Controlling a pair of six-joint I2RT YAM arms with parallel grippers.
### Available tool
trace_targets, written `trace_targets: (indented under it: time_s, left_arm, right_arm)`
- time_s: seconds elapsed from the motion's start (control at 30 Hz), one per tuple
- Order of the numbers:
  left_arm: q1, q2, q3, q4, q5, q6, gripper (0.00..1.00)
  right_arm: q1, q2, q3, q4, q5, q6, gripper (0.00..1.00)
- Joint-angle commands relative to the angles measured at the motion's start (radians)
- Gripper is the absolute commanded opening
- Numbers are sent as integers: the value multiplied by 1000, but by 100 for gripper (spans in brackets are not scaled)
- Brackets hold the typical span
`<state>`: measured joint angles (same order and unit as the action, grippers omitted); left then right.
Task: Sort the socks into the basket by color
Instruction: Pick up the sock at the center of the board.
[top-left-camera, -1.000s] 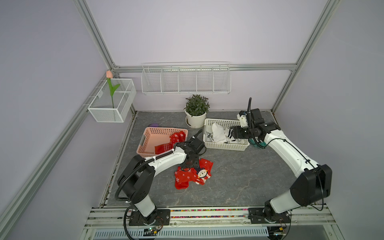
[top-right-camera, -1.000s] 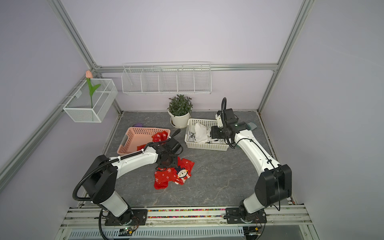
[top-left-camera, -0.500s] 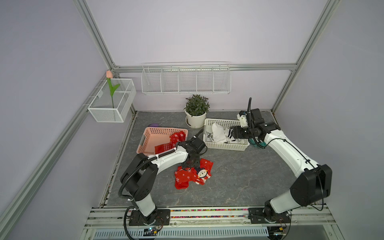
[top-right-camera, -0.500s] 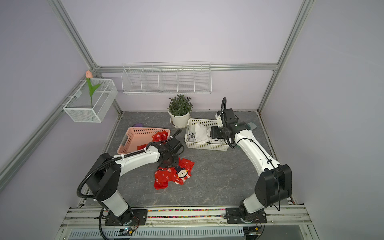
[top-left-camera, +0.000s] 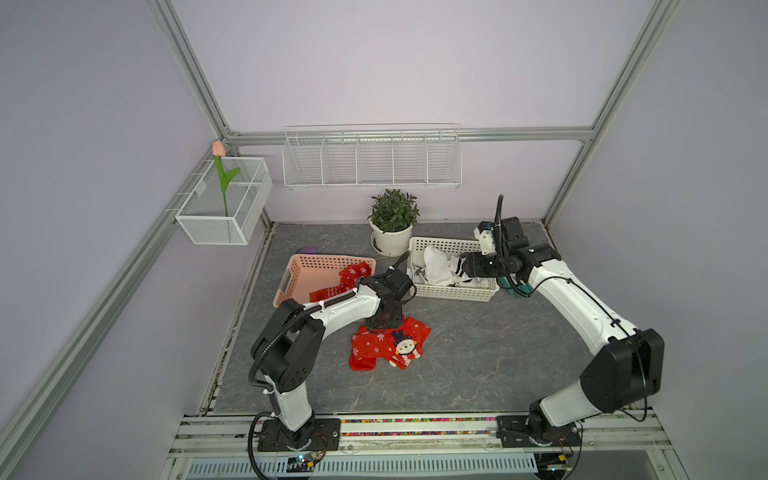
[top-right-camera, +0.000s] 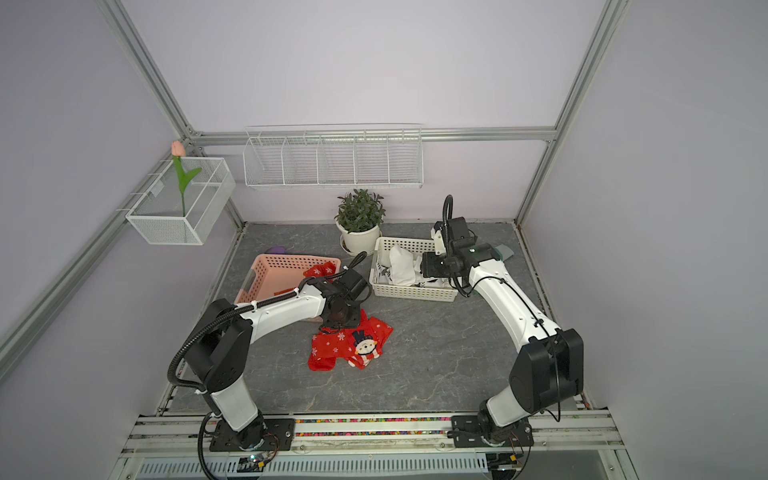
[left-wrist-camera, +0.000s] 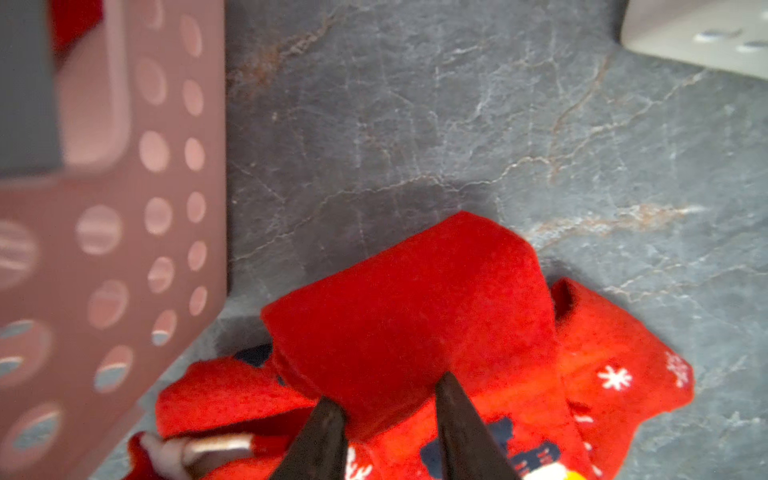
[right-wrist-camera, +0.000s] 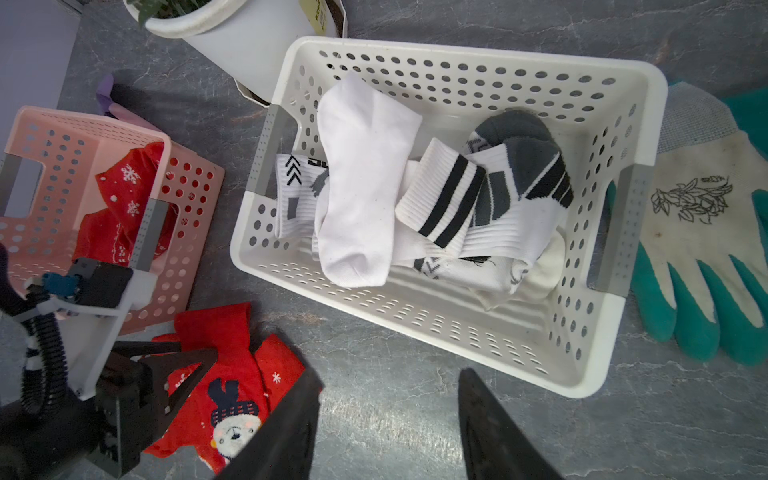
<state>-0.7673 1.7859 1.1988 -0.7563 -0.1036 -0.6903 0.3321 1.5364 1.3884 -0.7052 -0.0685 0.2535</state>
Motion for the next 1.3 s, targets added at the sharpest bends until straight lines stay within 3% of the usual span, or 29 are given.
trace_targets:
  time_s: [0.0,0.17,0.43,1.0,1.27]
  left_arm:
    - [6,15,34,-2,2,5,27]
    - [7,20,51,-12,-1,11,0]
    - [7,0,98,-40,3,12,0]
    - [-18,-218,198,-146,11,4,0]
    - [-18,-247,256,-173,2,45,0]
  right_arm:
    - [7,11,24,-22,3,-10,56]
    - [6,11,31,-22,4,-11,56]
    - [7,17,39,-20,-1,-10,56]
    - [8,17,40,-7,-13,-1,56]
    - [8,13,42,-7,-13,1,56]
